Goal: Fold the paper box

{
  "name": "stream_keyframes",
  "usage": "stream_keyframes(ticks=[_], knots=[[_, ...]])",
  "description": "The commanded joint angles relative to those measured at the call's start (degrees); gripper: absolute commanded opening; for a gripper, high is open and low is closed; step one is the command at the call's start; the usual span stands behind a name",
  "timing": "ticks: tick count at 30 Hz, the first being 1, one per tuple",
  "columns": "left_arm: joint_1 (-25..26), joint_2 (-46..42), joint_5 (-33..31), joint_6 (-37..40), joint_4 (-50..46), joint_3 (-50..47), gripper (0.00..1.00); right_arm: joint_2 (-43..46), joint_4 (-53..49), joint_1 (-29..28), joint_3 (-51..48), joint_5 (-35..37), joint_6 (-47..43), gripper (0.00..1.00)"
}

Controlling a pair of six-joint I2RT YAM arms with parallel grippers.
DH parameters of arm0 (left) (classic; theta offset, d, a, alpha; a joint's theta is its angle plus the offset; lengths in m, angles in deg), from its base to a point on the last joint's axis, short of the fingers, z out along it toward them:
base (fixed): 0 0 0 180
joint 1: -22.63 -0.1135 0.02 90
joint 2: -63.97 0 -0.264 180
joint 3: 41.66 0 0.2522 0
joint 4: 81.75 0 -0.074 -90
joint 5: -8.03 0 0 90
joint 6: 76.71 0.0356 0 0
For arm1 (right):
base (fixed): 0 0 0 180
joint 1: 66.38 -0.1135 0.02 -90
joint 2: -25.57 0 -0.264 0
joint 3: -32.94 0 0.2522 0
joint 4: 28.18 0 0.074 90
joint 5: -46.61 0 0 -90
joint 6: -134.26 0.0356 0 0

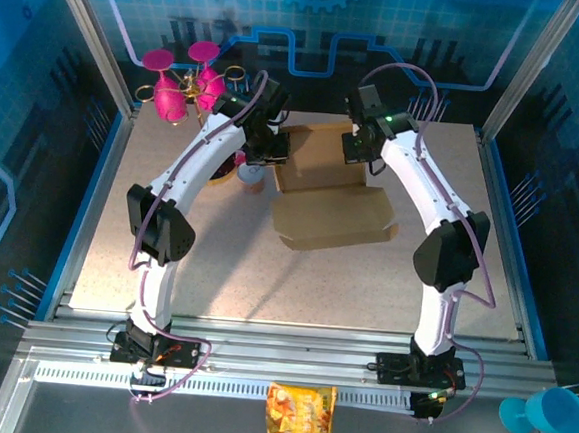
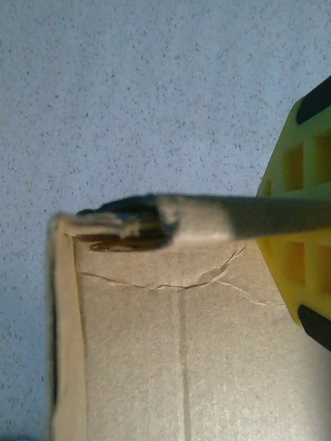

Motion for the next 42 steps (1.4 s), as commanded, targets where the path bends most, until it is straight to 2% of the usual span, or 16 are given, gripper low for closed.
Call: stream_keyframes(ticks=[1, 7, 12, 18, 23, 27, 34, 38, 39, 42], knots=[[-0.33, 0.66, -0.13, 1.27, -3.21, 2.16, 0.0, -1.77, -5.66, -0.8, 2.58, 10.54, 2.4, 0.04], [-0.37, 0.99, -1.32, 1.29, -3.59, 2.63, 0.0, -2.81, -9.06, -1.26, 3.57, 16.36, 3.55, 0.0], [-0.35, 1.45, -0.66, 1.15, -3.48, 3.41, 0.0, -0.06, -4.41, -1.26, 1.39, 10.34, 1.25, 0.01], [-0.61, 1.45, 0.05, 1.06, -3.42, 3.44, 0.0, 3.91, -0.95, -0.73, 2.54, -2.34, -0.99, 0.37], [-0.74, 1.54, 0.76, 0.82, -2.94, 3.44, 0.0, 6.85, 1.45, 0.96, -0.26, -7.89, 0.15, 0.52], [-0.79, 1.58, 0.98, 0.91, -2.93, 3.52, 0.0, 8.13, 3.65, 1.85, -4.34, -8.61, 0.39, 0.56], [-0.92, 1.94, 1.28, 1.06, -3.17, 4.11, 0.0, 3.53, 2.59, 1.43, -2.33, -6.21, 0.28, 0.53], [-0.87, 2.35, 1.21, 1.15, -3.86, 5.03, 0.0, -0.24, -0.36, 0.96, 1.44, -1.79, 0.57, 0.42], [-0.88, 2.32, 1.24, 1.13, -3.88, 5.09, 0.0, -0.53, -0.52, 0.81, 1.71, -1.05, 0.47, 0.37], [-0.96, 2.33, 1.25, 1.14, -3.94, 5.1, 0.0, -0.54, -0.27, 0.25, 0.75, 2.01, 0.38, 0.09]])
